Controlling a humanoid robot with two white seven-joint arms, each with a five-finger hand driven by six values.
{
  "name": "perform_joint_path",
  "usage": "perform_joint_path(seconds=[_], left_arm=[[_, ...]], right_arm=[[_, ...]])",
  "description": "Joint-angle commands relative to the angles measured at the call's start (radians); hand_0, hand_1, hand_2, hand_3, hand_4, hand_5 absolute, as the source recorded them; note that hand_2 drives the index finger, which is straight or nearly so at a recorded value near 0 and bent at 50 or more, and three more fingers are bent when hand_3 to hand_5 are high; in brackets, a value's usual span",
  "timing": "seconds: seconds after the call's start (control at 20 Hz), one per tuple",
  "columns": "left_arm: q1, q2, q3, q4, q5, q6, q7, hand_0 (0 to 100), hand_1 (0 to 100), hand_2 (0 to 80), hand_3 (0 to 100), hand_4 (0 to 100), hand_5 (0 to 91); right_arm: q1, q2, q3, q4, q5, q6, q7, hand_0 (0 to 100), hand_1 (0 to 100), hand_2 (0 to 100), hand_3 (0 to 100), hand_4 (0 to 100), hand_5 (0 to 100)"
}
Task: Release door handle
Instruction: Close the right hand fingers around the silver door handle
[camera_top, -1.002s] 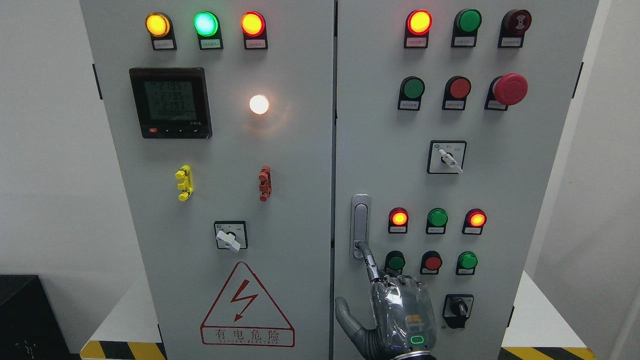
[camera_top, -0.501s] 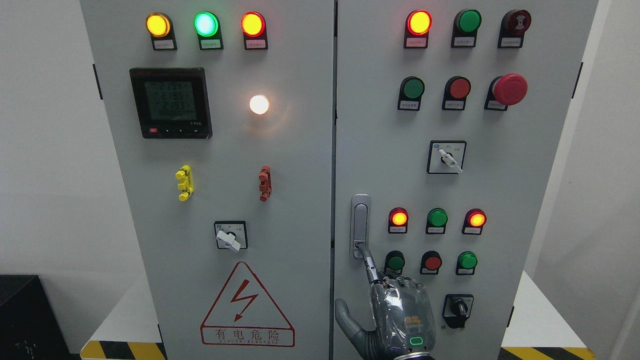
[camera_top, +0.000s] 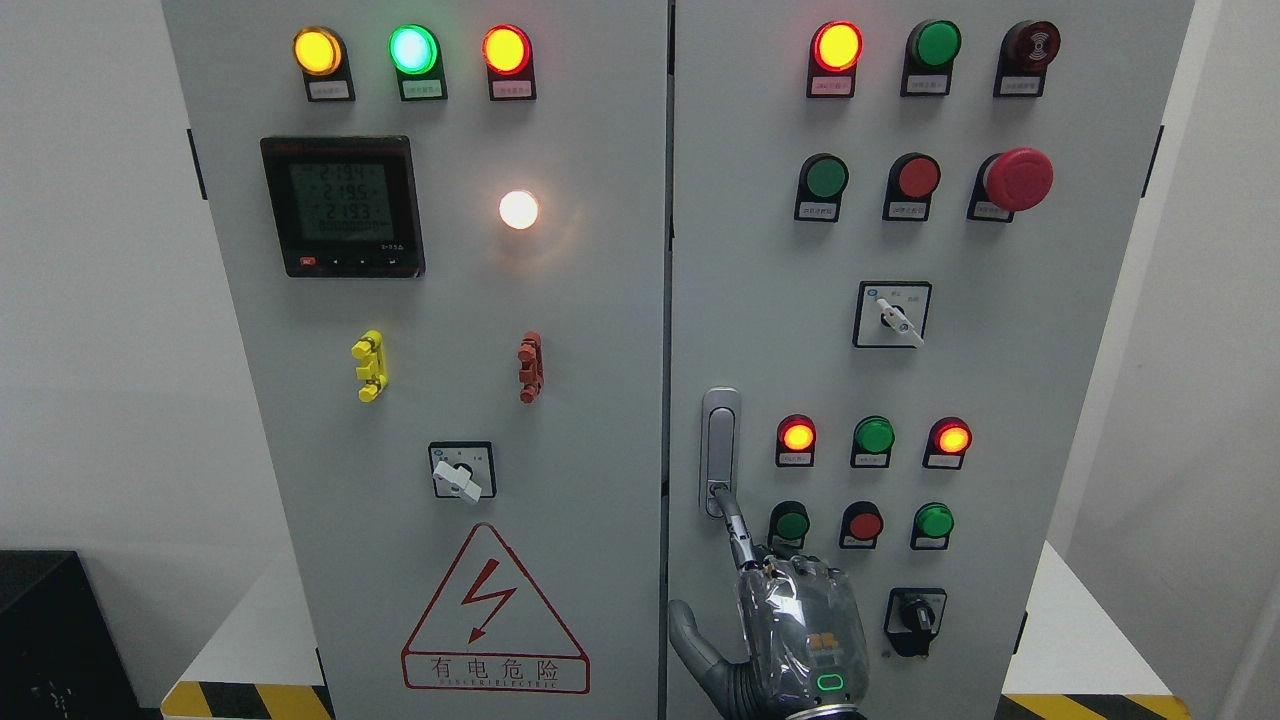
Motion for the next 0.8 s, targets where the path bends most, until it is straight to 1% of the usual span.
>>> perform_joint_path(seconds=[0.0, 0.75], left_arm=[[0.000, 0.000, 0.000, 0.000, 0.000, -0.001, -0.001, 0, 0, 4.5, 11, 1, 0.0], [0.000, 0.000, 0.000, 0.000, 0.000, -0.001, -0.001, 0, 0, 4.5, 11, 1, 0.0]], right_arm=[[0.000, 0.000, -0.005, 0.014, 0.001, 0.001, 0.003, 35, 25, 0, 76, 73, 74], [0.007, -0.003, -0.006, 0.027, -0.001, 0.015, 0.005, 35, 25, 0, 77, 73, 74]])
